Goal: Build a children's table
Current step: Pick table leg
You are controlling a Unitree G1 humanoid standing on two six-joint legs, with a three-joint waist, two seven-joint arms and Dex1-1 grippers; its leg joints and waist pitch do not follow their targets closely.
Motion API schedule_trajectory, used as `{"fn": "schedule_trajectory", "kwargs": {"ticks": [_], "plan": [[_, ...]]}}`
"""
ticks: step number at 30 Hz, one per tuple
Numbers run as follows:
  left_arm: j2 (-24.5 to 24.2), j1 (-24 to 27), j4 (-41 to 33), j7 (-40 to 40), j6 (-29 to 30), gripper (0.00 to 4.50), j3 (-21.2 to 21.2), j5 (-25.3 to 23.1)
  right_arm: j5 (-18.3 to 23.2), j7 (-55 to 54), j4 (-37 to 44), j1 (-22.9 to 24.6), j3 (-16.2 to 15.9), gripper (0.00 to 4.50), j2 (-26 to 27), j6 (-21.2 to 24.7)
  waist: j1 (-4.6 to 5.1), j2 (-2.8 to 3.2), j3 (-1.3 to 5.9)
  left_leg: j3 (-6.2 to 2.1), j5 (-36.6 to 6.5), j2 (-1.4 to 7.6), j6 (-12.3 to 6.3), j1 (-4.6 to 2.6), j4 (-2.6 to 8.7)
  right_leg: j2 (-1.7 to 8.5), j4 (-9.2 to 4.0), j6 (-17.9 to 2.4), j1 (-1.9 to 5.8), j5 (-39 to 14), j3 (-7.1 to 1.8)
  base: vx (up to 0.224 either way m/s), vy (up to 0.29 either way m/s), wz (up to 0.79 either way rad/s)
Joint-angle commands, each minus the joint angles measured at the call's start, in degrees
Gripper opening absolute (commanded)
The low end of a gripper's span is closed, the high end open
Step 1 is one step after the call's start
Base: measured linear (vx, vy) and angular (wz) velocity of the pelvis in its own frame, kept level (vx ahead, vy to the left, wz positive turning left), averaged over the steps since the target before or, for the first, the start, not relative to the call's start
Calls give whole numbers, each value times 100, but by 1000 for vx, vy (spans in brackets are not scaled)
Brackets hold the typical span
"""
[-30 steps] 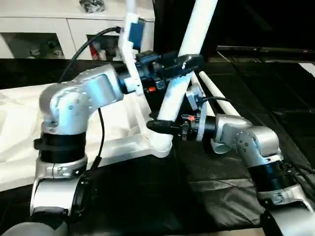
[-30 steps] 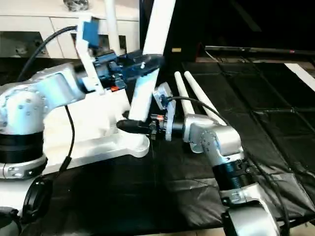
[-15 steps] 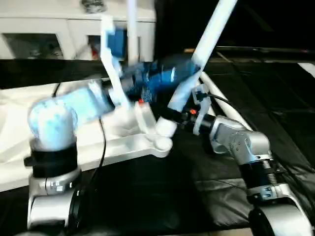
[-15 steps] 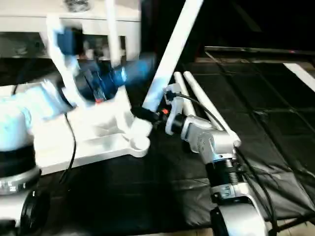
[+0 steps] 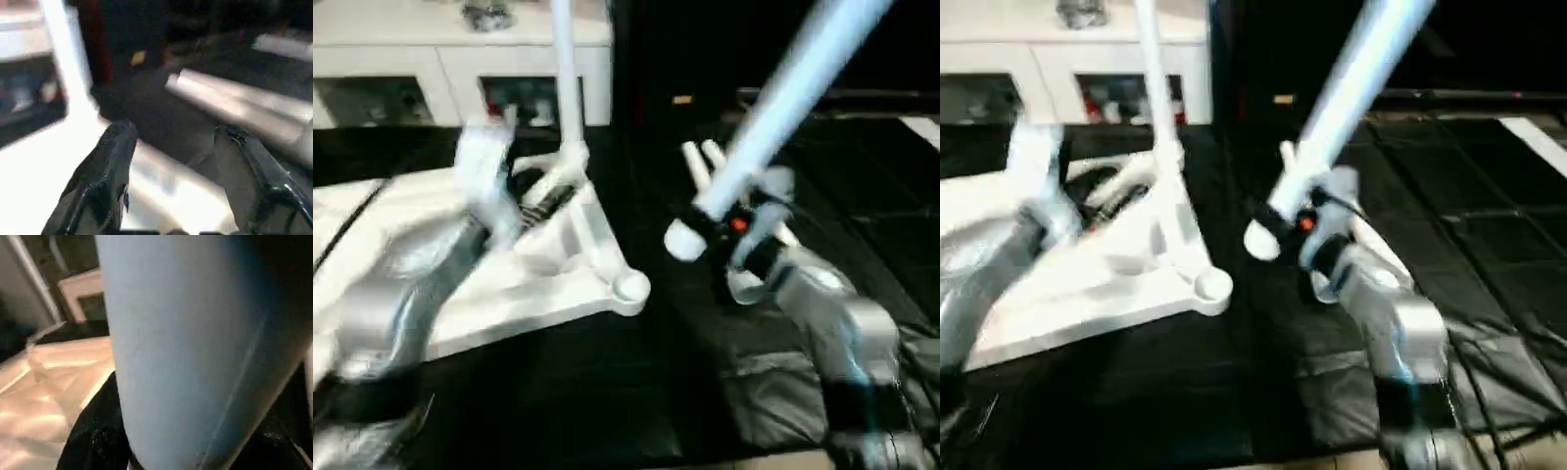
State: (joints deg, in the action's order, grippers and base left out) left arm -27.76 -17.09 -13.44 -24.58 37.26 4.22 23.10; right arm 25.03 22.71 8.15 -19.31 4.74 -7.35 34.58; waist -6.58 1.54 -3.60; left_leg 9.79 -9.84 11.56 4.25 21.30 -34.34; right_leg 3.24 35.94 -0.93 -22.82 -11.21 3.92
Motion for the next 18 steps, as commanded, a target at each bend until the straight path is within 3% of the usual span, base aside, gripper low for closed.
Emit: {"fn": "schedule_trajectory", "kwargs": {"ticks": [1, 2, 4, 5, 7, 8, 9, 10, 12, 13, 14, 15, 16, 17, 18], "plan": [[178, 47, -55, 169, -78, 289, 145, -61, -90, -196, 188, 72, -33, 191, 81, -175, 36, 123, 401, -85, -1637, 89, 400, -100, 417, 357, -494, -574, 245, -1420, -254, 0, 0, 0], [323, 39, 37, 327, -104, 289, 274, -44, -199, -291, 203, 85, -70, 191, 85, -218, 14, 140, 412, -64, -1634, 79, 356, -125, 391, 367, -517, -622, 210, -1577, -271, 0, 0, 0], [507, -22, 271, 694, -312, 289, 413, -236, -460, -551, 110, 67, -92, 191, 117, -285, 5, 164, 389, -71, -1634, 69, 322, -106, 391, 374, -539, -639, 211, -1775, -276, 0, 0, 0], [538, -39, 360, 810, -361, 289, 436, -306, -554, -672, 85, 62, -95, 191, 152, -295, 14, 166, 373, -85, -1692, 53, 312, -90, 407, 375, -582, -457, 213, -2169, -265, 0, 0, 0], [564, 12, 369, 1084, -460, 289, 362, -546, -651, -749, 132, 73, -216, 191, 129, -190, 40, 91, 369, -97, -1685, 54, 290, -72, 426, 378, -606, -255, 226, -2441, -257, 0, 0, 0], [634, 36, 367, 1165, -429, 289, 417, -500, -647, -743, 152, 76, -285, 191, 138, -140, 35, 115, 376, -103, -1681, 59, 281, -85, 423, 385, -602, -217, 211, -2484, -260, 0, 0, 0], [687, 70, 360, 1279, -409, 289, 453, -500, -785, -720, 169, 75, -493, 191, 63, -124, 54, 40, 378, -96, -1577, 63, 250, -59, 421, 384, -600, -187, 213, -2479, -261, 0, 0, 0], [700, 89, 343, 1295, -414, 289, 455, -512, -869, -696, 183, 84, -589, 191, 19, -173, 54, 40, 378, -96, -1577, 63, 250, -59, 421, 384, -600, -187, 213, -2479, -261, 0, 0, 0], [811, 192, 159, 1394, -497, 289, 427, -669, -1253, -536, 263, 156, -1068, 191, -150, -515, 77, -55, 383, -88, -1430, 75, 221, -28, 418, 388, -586, -162, 219, -2344, -271, 0, 0, 0], [821, 210, 116, 1425, -492, 289, 403, -719, -1349, -534, 260, 162, -1161, 191, -179, -567, 71, -8, 393, -83, -1387, 79, 215, -25, 407, 406, -579, -161, 202, -2299, -285, 0, 0, 0], [769, 231, 78, 1497, -524, 289, 282, -900, -1386, -575, 241, 157, -1196, 191, -164, -528, 92, -25, 406, -102, -1347, 99, 232, -32, 412, 366, -556, -183, 196, -2141, -265, 0, 0, 0], [731, 237, 57, 1542, -542, 289, 202, -1014, -1401, -610, 229, 146, -1205, 191, -147, -479, 134, 21, 406, -163, -1459, 166, 331, -97, 437, 222, -544, -206, 159, -1803, -182, 0, 0, 0], [746, 257, 56, 1598, -616, 289, 172, -1083, -1360, -623, 229, 146, -1187, 191, -94, -453, 134, 21, 406, -163, -1459, 166, 331, -97, 437, 222, -544, -206, 159, -1803, -182, 0, 0, 0], [804, 280, 62, 1646, -643, 289, 195, -1069, -1311, -616, 233, 153, -1176, 191, -43, -447, 179, 158, 489, -699, -1808, 270, -55, 60, 637, 234, -281, -579, 366, -834, 209, 32, -30, 39], [913, 331, 95, 1703, -685, 289, 278, -989, -1205, -580, 251, 187, -1144, 191, 57, -542, 369, 266, 459, -1189, -1671, 522, -452, -55, 722, 130, 8, -1009, 224, -331, 265, 32, -30, 39]]}}
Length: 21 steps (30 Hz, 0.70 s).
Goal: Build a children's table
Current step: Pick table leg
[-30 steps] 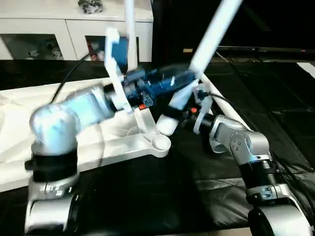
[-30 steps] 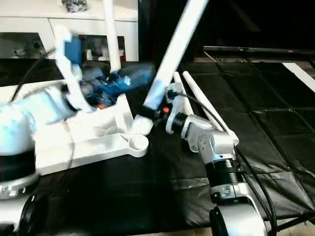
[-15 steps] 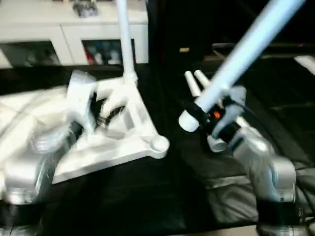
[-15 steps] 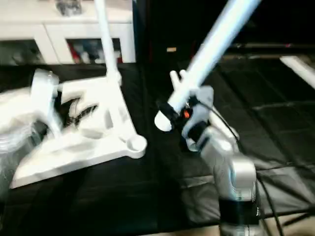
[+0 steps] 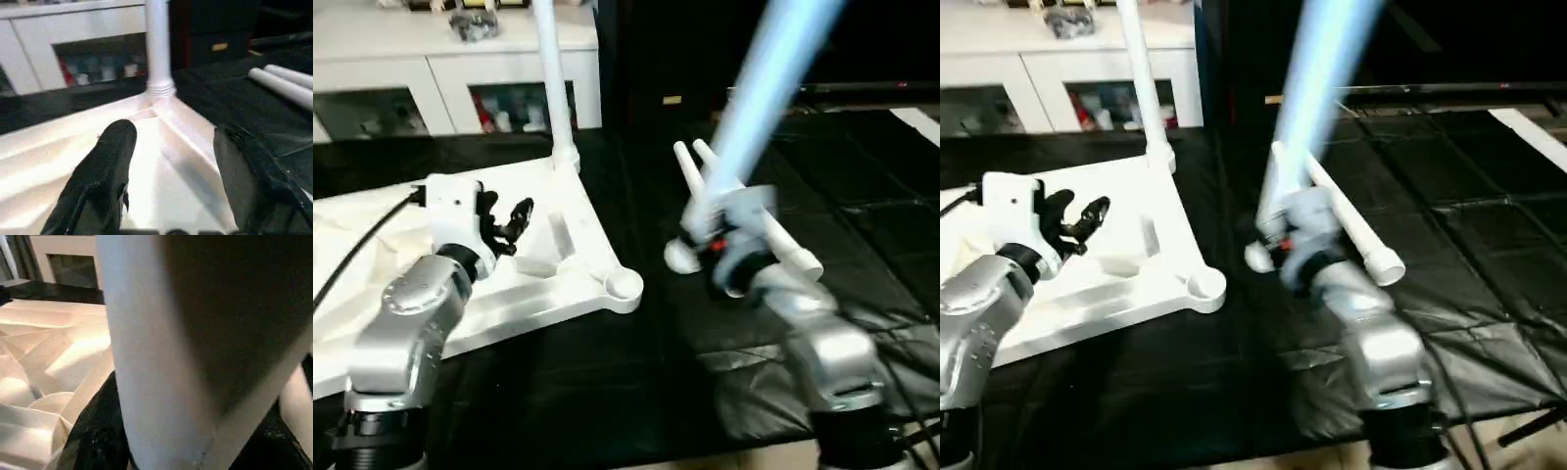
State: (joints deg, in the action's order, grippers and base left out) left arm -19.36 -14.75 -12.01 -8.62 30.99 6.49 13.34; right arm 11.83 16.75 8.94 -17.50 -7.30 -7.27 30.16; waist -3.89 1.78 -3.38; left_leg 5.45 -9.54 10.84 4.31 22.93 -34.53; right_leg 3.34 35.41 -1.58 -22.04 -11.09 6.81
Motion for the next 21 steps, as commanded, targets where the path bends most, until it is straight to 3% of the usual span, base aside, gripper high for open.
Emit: {"fn": "schedule_trajectory", "kwargs": {"ticks": [1, 2, 3, 4, 5, 6, 7, 8, 9, 10, 11, 12, 13, 14, 15, 16, 17, 18, 19, 20, 21], "plan": [[73, 96, -49, 107, -58, 289, 50, -12, 115, 16, 172, 5, 60, 191, 49, -100, 146, 303, 452, -930, -1714, 658, -668, -292, 792, 68, 200, -1085, 95, -524, 10, 55, -66, 60], [148, 118, -42, 47, -80, 289, 116, 139, 233, 44, 167, 37, 134, 191, 130, -165, 237, 249, 441, -1187, -1529, 583, -1195, -366, 786, 12, 386, -1241, -19, -908, -87, 32, -120, 59], [121, 96, -77, 29, 37, 289, 102, 128, 562, -34, 166, 86, 428, 191, 319, -135, 208, 207, 396, -748, -1472, 645, -1400, -370, 646, 192, 237, -1418, -82, -612, -327, 32, -120, 59], [114, 93, -81, 34, 49, 289, 96, 115, 581, -42, 167, 87, 447, 191, 328, -128, 208, 207, 396, -748, -1472, 645, -1400, -370, 646, 192, 237, -1418, -82, -612, -327, 52, -168, 56], [85, 62, -47, 19, 76, 289, 54, 48, 519, -13, 97, 107, 424, 191, 258, -180, -162, -103, 336, 19, -1028, -193, -767, -92, -88, 804, -591, -1167, 123, -1261, -714, 50, -169, 17], [87, 38, 20, 10, 36, 289, 59, 25, 408, 52, 35, 123, 335, 191, 156, -229, -406, -224, 390, 24, -344, -129, -426, 133, -206, 980, -611, 31, 378, -2466, -949, 50, -169, 17], [91, 21, 60, 7, 11, 289, 65, 9, 342, 93, 2, 133, 280, 191, 90, -254, -521, -255, 395, 15, -286, -118, -484, 201, -265, 1022, -617, 581, 400, -2706, -1103, 18, -126, -2], [81, -12, 106, -69, 10, 289, 112, 70, 333, 139, 35, 146, 269, 191, 53, -238, -610, -305, 409, -63, -523, -133, -654, 339, -486, 1212, -542, 1273, 448, -2549, -1338, 2, -65, 0], [81, -12, 106, -69, 10, 289, 112, 70, 333, 139, 35, 146, 269, 191, 53, -238, -635, -282, 377, -127, -543, -112, -655, 382, -528, 1288, -507, 1318, 454, -2388, -1328, 2, -65, 0], [15, -22, 122, -155, 0, 289, 86, 62, 365, 171, 87, 159, 297, 191, 59, -214, -698, -173, 383, -184, -270, -59, -559, 274, -278, 1090, -433, 325, 424, -1521, -1078, 0, 0, 0], [-57, -23, 138, -214, 2, 289, 42, 25, 399, 192, 129, 176, 327, 191, 69, -194, -704, -107, 410, -157, -106, -5, -580, 176, -96, 921, -403, -123, 387, -1103, -941, 0, 0, 0], [-173, -33, 164, -338, -20, 289, -32, -18, 453, 202, 193, 183, 383, 191, 81, -134, -639, 18, 484, -64, 437, 93, -699, -25, 121, 471, -220, -637, 281, -149, -653, 0, 0, 0], [-249, -39, 186, -444, -50, 289, -81, -47, 507, 202, 229, 191, 429, 191, 86, -97, -573, 79, 517, -122, 488, 258, -742, -184, 178, 306, -70, -717, 154, 81, -566, -12, 78, 8], [-353, -45, 244, -644, -82, 289, -184, -64, 543, 230, 218, 234, 479, 191, 66, -130, -436, 159, 528, -241, 382, 479, -739, -281, 244, 271, 18, -770, 90, 146, -476, -21, 91, 3], [-485, -60, 303, -897, -89, 289, -324, -76, 572, 231, 170, 266, 508, 191, 32, -181, -434, 207, 500, -207, -199, 455, -545, -292, 279, 324, -44, -785, 75, 42, -483, -21, 91, 3], [-603, -65, 351, -1150, -92, 289, -454, -66, 579, 225, 119, 297, 520, 191, 2, -244, -420, 199, 481, -169, -533, 400, -402, -268, 300, 362, -78, -822, 93, 5, -507, -35, 84, 0], [-658, -58, 358, -1311, -94, 289, -520, -29, 563, 210, 98, 311, 522, 191, -11, -278, -427, 179, 441, -81, -1291, 308, -43, -253, 366, 423, -174, -887, 129, -261, -543, -46, 66, 3], [-725, -42, 350, -1537, -130, 289, -595, 30, 537, 198, 85, 323, 519, 191, -24, -311, -416, 186, 421, -48, -1631, 276, 122, -249, 390, 448, -201, -903, 138, -447, -559, -46, 66, 3], [-816, -52, 367, -1888, -109, 317, -697, 146, 581, 329, 91, 339, 513, 191, -59, -344, -392, 135, 373, 17, -2174, 232, 320, -247, 423, 491, -292, -852, 143, -993, -593, 0, 0, 0], [-918, -74, 406, -2295, -164, 324, -802, 260, 614, 488, 111, 357, 493, 191, -121, -384, -383, 115, 346, 36, -2406, 218, 377, -254, 443, 516, -329, -798, 147, -1348, -603, 0, 0, 0], [-1001, -120, 498, -2622, -280, 324, -865, 325, 637, 591, 124, 371, 477, 191, -170, -370, -339, 33, 297, 70, -2709, 183, 342, -288, 475, 602, -465, -535, 160, -2481, -641, 0, 0, 0]]}}
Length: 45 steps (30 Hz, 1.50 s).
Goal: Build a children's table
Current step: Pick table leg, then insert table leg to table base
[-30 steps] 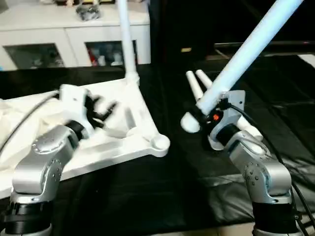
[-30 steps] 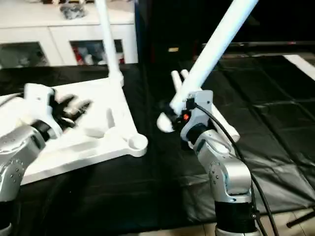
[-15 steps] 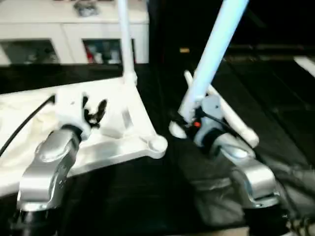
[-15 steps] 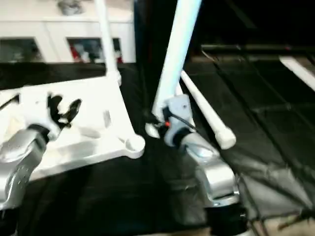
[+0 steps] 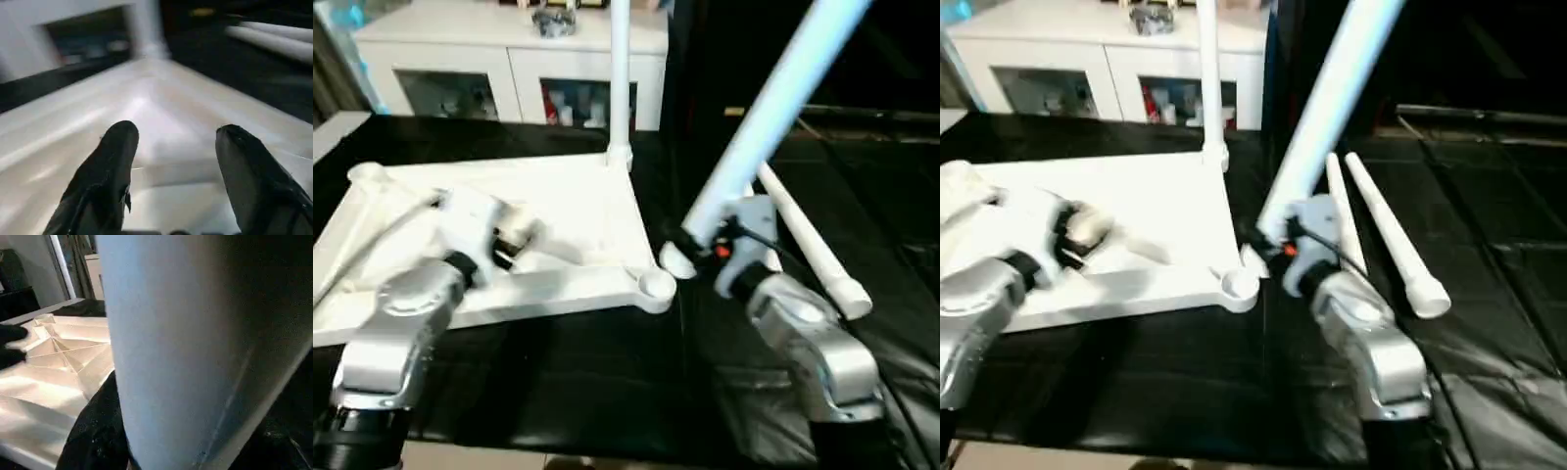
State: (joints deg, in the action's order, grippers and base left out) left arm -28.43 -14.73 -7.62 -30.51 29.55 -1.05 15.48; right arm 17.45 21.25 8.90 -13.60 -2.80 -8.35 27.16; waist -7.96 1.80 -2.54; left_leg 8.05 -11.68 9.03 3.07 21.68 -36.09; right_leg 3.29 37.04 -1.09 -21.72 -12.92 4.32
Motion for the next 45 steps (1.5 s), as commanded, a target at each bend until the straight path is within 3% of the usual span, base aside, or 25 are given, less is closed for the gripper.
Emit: {"fn": "schedule_trajectory", "kwargs": {"ticks": [1, 2, 3, 4, 5, 6, 7, 9, 10, 16, 19, 21, 24, 29, 30, 32, 37, 38, 41, 42, 45], "plan": [[-94, -122, 59, -433, -136, 330, -111, 111, 75, 141, 129, -18, 26, 191, -62, -70, 82, 14, 217, -186, -2405, 359, 445, -137, 649, 617, -641, -504, 159, -2459, -395, 0, 0, 0], [-198, -190, 151, -649, -85, 342, -217, 128, 80, 167, 121, -23, 46, 191, -86, -24, 91, -24, 227, -175, -2131, 352, 376, -104, 677, 617, -669, -355, 185, -2593, -414, 0, 0, 0], [-482, -322, 324, -1265, 123, 356, -557, 179, 256, 233, 51, -71, 199, 191, -94, 154, 87, -24, 235, -164, -1957, 346, 310, -134, 671, 609, -677, -280, 140, -2651, -430, 0, 0, 0], [-520, -344, 362, -1369, 119, 356, -616, 171, 282, 254, 30, -83, 221, 191, -102, 170, 88, 7, 245, -154, -1950, 345, 303, -170, 657, 605, -676, -284, 100, -2669, -442, 0, 0, 0], [-582, -397, 470, -1570, 52, 364, -740, 121, 323, 299, -26, -113, 253, 191, -131, 184, 121, -23, 229, -149, -1921, 349, 287, -156, 665, 598, -688, -299, 104, -2653, -443, 0, 0, 0], [-594, -463, 626, -1711, -48, 364, -838, 42, 335, 338, -95, -143, 262, 191, -174, 169, 149, -33, 245, -154, -1760, 359, 289, -117, 674, 599, -664, -319, 153, -2507, -425, 0, 0, 0], [-576, -516, 749, -1783, -76, 364, -887, 5, 334, 360, -144, -161, 263, 191, -205, 158, 157, -40, 245, -137, -1712, 351, 263, -128, 662, 590, -677, -334, 138, -2443, -427, 0, 0, 0], [-593, -670, 1087, -2217, -180, 364, -1133, -97, 301, 404, -256, -211, 275, 191, -287, 128, 155, -38, 265, -106, -1531, 346, 231, -153, 632, 581, -651, -429, 124, -2225, -438, 0, 0, 0], [-607, -805, 1300, -2508, -61, 364, -1311, -91, 306, 475, -283, -258, 286, 191, -349, 145, 153, -74, 288, -101, -1261, 358, 182, -111, 635, 572, -599, -536, 169, -1849, -424, 0, 0, 0], [-548, -1081, 1651, -2627, 214, 348, -1433, -55, 234, 607, -414, -337, 261, 191, -513, 143, 152, -43, 342, -48, -583, 333, 12, -78, 553, 533, -473, -922, 214, -464, -402, 17, -2, 0], [-387, -1281, 2149, -2604, -346, 319, -1516, -335, 270, 603, -450, -354, 310, 191, -568, 160, 142, -129, 362, -29, -307, 334, -137, -74, 528, 529, -441, -1014, 261, -37, -392, 0, 0, 0], [-405, -1349, 2285, -2686, -491, 312, -1602, -465, 287, 621, -436, -345, 305, 191, -578, 171, 136, -129, 363, -39, -212, 349, -188, -63, 533, 545, -418, -1016, 270, 55, -386, 0, 0, 0], [-472, -1431, 2381, -2892, -429, 278, -1747, -538, 301, 646, -433, -338, 278, 191, -570, 200, 138, -132, 348, -35, -301, 367, -182, -84, 554, 560, -437, -1012, 259, -132, -383, 0, 0, 0], [-521, -1557, 2390, -3233, -183, 262, -1833, -444, 280, 672, -597, -394, 232, 191, -563, 134, 134, -132, 313, -25, -594, 384, -48, -110, 576, 575, -481, -1076, 241, -551, -396, 0, 0, 0], [-514, -1569, 2423, -3246, -201, 236, -1835, -461, 282, 672, -607, -398, 231, 191, -565, 130, 133, -137, 309, -24, -623, 384, -29, -111, 580, 575, -482, -1077, 245, -587, -396, 0, 0, 0], [-473, -1617, 2558, -3266, -273, 230, -1817, -496, 268, 669, -613, -408, 216, 191, -579, 129, 138, -104, 307, -22, -634, 382, -13, -115, 577, 570, -489, -1072, 236, -578, -401, 0, 0, 0], [-403, -1738, 2916, -3249, -541, 187, -1906, -733, 272, 718, -539, -360, 195, 191, -593, 139, 136, -114, 321, -25, -562, 378, -14, -109, 571, 568, -481, -1051, 259, -384, -402, 0, 0, 0], [-395, -1766, 2977, -3259, -586, 186, -1933, -776, 266, 728, -542, -353, 202, 191, -596, 128, 130, -74, 325, -37, -568, 388, -1, -112, 574, 578, -465, -1075, 258, -350, -399, 0, 0, 0], [-379, -1809, 3056, -3265, -637, 146, -1956, -820, 248, 751, -569, -349, 206, 191, -609, 87, 137, -90, 329, -37, -586, 395, 13, -110, 575, 583, -458, -1127, 272, -241, -399, 0, 0, 0], [-351, -1857, 3142, -3280, -668, 142, -1956, -836, 244, 755, -574, -352, 209, 191, -613, 74, 148, -54, 324, -35, -597, 390, 20, -110, 570, 570, -464, -1145, 260, -214, -398, 0, 0, 0], [-303, -1930, 3271, -3339, -775, 122, -1959, -887, 260, 751, -520, -334, 208, 191, -614, 89, 144, -76, 319, -33, -683, 392, 34, -114, 575, 583, -486, -1155, 272, -344, -403, 0, 0, 0]]}}
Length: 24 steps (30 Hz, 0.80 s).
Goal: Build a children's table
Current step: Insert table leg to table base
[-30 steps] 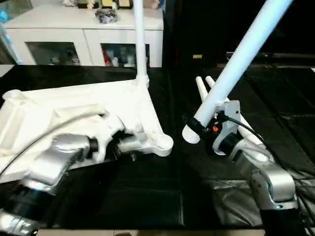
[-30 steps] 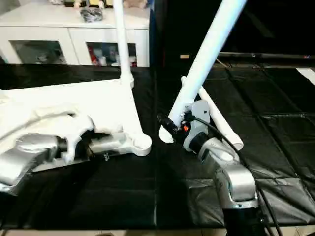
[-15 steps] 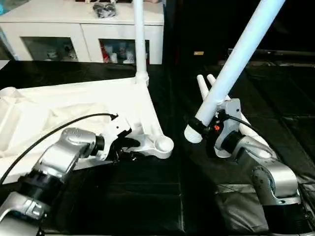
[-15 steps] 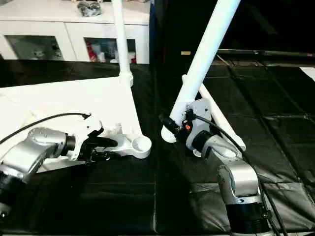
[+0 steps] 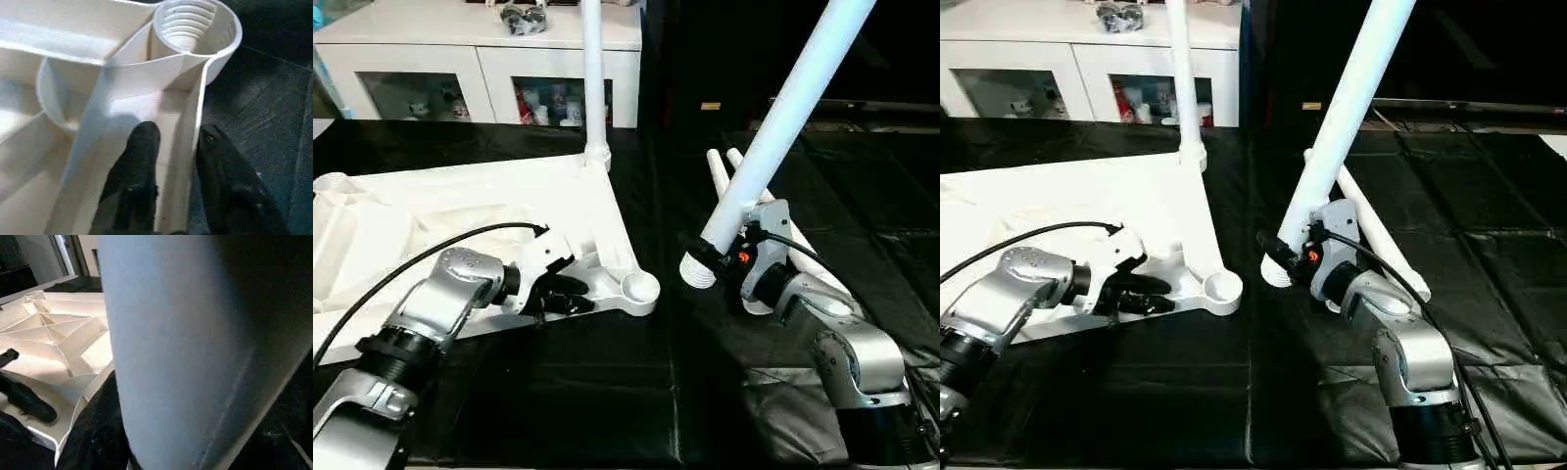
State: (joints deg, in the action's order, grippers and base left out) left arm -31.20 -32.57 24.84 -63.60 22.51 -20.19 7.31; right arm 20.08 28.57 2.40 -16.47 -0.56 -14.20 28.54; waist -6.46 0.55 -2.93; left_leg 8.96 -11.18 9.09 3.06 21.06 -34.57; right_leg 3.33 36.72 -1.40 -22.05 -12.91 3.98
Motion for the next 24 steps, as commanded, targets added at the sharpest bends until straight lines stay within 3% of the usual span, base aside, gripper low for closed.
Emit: {"fn": "schedule_trajectory", "kwargs": {"ticks": [1, 8, 10, 16, 20, 24], "plan": [[-6, -168, 60, -46, -92, 108, -41, -93, 11, 44, 153, -34, -29, 191, -35, -33, -6, 59, 359, -126, -738, 387, 44, -51, 422, 581, -452, -1125, 308, -352, -370, 0, 0, 0], [-24, -224, 158, -181, -269, 60, -160, -272, 15, 141, 169, -33, -139, 191, -35, 48, -3, 55, 354, -130, -790, 398, 57, -52, 433, 588, -459, -1136, 305, -394, -372, 0, 0, 0], [-5, -225, 169, -174, -355, 46, -135, -296, 109, 261, 152, -102, -186, 191, -16, 135, -5, 20, 351, -125, -797, 401, 42, -56, 436, 587, -463, -1139, 302, -396, -372, 0, 0, 0], [52, -126, 47, -429, -1030, 6, -228, -359, 16, 683, -406, -566, -562, 191, 109, 2, -4, 20, 339, -134, -819, 410, 16, -37, 450, 603, -466, -1123, 295, -602, -369, 0, 0, 0], [132, -156, 20, -547, -904, 0, -211, -305, -243, 831, -1053, -858, -725, 191, 202, -476, -12, 27, 381, -108, -562, 410, 4, -56, 409, 607, -394, -1285, 276, 6, -365, 0, 0, 0], [195, -191, 137, -548, -977, 0, -224, -354, -324, 1017, -1383, -968, -857, 191, 206, -510, -28, 7, 382, -113, -475, 413, -65, -39, 412, 599, -372, -1324, 310, 183, -350, 0, 0, 0]]}}
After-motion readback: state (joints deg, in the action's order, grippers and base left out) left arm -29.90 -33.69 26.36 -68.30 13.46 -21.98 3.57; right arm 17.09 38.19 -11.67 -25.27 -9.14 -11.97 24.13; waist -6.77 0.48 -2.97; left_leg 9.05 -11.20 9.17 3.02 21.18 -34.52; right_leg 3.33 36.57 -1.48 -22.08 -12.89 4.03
